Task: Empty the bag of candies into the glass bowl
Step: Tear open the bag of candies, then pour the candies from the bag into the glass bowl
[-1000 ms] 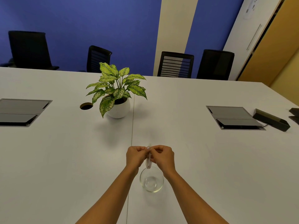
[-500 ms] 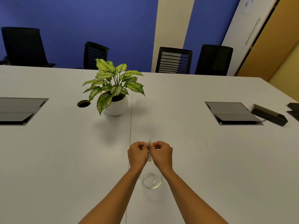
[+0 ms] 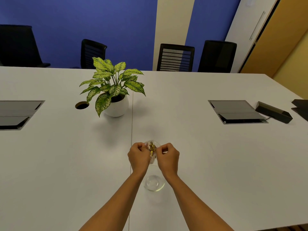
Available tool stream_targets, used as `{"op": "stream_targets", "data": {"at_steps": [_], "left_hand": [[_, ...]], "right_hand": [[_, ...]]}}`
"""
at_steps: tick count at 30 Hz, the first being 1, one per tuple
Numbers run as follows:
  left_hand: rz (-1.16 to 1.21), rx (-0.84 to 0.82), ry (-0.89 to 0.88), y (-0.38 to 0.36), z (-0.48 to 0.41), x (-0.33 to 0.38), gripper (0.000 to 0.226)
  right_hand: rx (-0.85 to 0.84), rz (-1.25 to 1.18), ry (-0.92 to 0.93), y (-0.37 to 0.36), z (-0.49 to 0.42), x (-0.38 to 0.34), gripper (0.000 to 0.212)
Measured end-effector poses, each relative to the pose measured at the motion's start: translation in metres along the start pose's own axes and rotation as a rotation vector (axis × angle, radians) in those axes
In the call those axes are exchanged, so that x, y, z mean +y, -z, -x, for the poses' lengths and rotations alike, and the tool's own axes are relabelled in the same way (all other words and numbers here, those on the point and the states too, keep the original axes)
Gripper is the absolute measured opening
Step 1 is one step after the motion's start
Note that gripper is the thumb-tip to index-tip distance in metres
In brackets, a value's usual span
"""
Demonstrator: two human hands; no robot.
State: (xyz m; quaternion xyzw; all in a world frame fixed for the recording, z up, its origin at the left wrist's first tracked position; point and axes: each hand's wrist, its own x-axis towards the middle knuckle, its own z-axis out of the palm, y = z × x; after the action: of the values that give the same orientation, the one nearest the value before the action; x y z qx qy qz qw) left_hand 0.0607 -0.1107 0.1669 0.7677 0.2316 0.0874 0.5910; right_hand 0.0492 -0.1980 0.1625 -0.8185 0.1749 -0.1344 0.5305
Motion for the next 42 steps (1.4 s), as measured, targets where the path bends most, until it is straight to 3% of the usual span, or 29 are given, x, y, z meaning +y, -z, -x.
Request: {"op": "stream_targets", "data": {"at_steps": [7, 12, 16, 20, 26, 29, 34, 37, 42], "left_hand": [[-0.155, -0.033, -0.134, 0.012, -0.008, -0.002, 0.011], [-0.498, -0.121, -0.484, 0.020, -0.012, -0.008, 0.014], [-0.593, -0.142, -0.550, 0.021, -0.015, -0.008, 0.016], [-0.420, -0.217, -0.395, 0.028, -0.027, -0.014, 0.020], [-0.325, -0.276, -0.131, 0.035, -0.042, -0.032, 0.054], [-0.280, -0.305, -0.005, 0.031, -0.037, -0.033, 0.066], [0.363, -0.504, 0.482, 0.035, -0.036, -0.030, 0.094], [0.656, -0.725, 0.568, 0.041, -0.033, -0.035, 0.101], [0.310, -0.664, 0.429, 0.036, -0.026, -0.043, 0.079]], "right_hand": [[-0.010, 0.080, -0.003, 0.013, -0.012, 0.007, 0.008], [-0.052, 0.215, 0.044, 0.020, -0.023, 0.010, 0.009], [-0.053, 0.323, 0.063, 0.019, -0.024, 0.010, 0.011], [-0.128, 0.295, 0.058, 0.021, -0.029, 0.002, 0.009], [-0.277, 0.245, 0.082, 0.029, -0.035, -0.023, 0.007], [-0.400, 0.093, 0.032, 0.033, -0.034, -0.041, 0.008], [-0.609, -0.247, -0.080, 0.045, -0.035, -0.061, 0.015], [-0.620, -0.212, -0.117, 0.047, -0.038, -0.049, 0.017], [-0.559, -0.083, -0.233, 0.037, -0.039, -0.006, 0.010]]}}
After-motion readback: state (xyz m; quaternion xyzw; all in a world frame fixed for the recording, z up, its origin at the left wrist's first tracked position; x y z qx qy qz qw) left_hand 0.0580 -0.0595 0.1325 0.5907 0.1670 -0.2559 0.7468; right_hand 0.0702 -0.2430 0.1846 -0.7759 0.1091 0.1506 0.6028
